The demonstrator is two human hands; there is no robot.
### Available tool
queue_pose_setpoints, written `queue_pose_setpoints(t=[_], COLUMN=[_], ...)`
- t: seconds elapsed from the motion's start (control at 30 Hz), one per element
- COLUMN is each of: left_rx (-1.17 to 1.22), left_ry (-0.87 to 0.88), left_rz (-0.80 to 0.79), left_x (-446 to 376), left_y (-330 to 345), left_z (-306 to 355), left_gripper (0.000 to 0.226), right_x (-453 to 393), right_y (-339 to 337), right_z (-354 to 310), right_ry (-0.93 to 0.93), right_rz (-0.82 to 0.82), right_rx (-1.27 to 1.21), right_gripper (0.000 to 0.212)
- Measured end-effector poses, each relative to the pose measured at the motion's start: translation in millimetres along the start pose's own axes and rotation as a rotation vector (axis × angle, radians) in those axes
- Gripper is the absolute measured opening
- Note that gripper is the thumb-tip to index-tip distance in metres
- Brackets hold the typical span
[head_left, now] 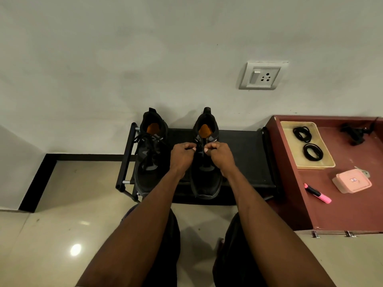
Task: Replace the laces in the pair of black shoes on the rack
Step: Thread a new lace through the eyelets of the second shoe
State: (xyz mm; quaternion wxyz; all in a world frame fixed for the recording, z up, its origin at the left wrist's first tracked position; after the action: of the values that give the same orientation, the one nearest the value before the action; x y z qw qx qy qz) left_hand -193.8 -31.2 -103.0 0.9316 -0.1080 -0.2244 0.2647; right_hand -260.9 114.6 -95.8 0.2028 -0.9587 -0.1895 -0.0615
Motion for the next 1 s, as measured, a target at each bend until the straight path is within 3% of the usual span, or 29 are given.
queue_pose_setpoints(t=[0.2, 0.43, 0.77, 0.9, 1.0], left_rx=[0.029, 0.043, 0.071, 0.058, 0.028], left_ry=[-0.016, -0.031, 0.041, 0.046, 0.038], left_rz=[-0.02, -0.042, -0.051, -0.028, 0.012], left_x=[-0.9, 2.1, 11.1, 13.3, 14.5], left_y=[-0.3, 1.2, -0.2, 0.0, -2.1], left_z=[-2.5, -0.7, 4.1, 6.5, 9.1], left_gripper=[0.024, 0.016, 0.009, 0.011, 0.013], right_x=[-2.2, -1.4, -0.4, -3.5, -11.3], right_y=[2.9, -2.7, 1.0, -5.6, -16.4], right_z=[6.9, 1.4, 6.4, 4.7, -1.7], right_ry=[0.08, -0.008, 0.107, 0.053, -0.13], right_rz=[-0.082, 0.048, -0.01, 0.001, 0.081], right_rx=[-0.144, -0.094, -0.193, -0.079, 0.152], right_gripper=[0.013, 0.01, 0.017, 0.026, 0.046])
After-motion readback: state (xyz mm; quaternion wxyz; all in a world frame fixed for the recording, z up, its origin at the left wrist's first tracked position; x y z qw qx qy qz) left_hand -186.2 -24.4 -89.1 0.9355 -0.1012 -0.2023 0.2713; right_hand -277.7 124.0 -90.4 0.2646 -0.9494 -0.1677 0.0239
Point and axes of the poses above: each hand's wrist, its own x-axis away from the middle knuckle, its own y-axis out of the palm, z = x × y, the point moved 9 cm from there along -x, towards the middle knuckle, and after that the axes turned 7 degrees about -y, right-handed, at the moved point
